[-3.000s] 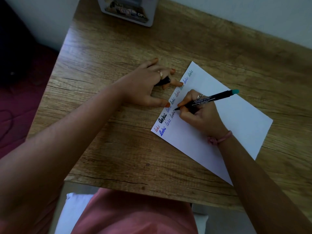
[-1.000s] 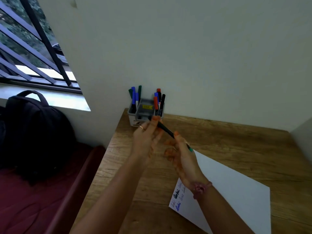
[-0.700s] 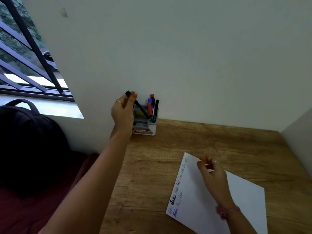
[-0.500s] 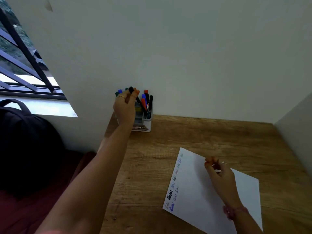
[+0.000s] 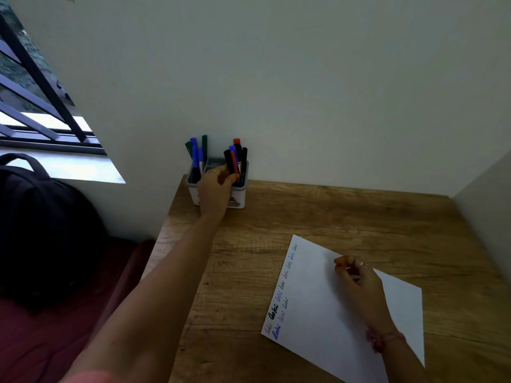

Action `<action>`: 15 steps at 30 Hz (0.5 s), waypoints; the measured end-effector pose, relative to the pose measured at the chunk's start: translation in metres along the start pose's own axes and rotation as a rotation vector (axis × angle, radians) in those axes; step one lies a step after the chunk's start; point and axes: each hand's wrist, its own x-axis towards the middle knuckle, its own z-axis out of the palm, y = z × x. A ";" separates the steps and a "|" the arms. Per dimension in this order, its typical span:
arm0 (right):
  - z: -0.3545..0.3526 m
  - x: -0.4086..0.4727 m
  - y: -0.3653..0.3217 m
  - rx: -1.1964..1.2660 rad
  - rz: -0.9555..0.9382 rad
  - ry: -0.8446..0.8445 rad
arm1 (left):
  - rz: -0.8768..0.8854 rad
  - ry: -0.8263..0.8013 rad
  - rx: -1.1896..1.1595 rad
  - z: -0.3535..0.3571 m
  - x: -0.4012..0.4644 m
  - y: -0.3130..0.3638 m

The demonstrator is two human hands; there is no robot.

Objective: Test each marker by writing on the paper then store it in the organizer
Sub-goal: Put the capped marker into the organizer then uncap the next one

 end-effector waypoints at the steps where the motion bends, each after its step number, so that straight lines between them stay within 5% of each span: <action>1: 0.001 0.000 0.002 -0.007 0.001 -0.007 | 0.003 -0.004 0.002 0.000 -0.001 0.000; 15: 0.006 -0.010 0.017 -0.402 -0.265 -0.067 | 0.026 0.047 0.180 0.009 -0.002 -0.013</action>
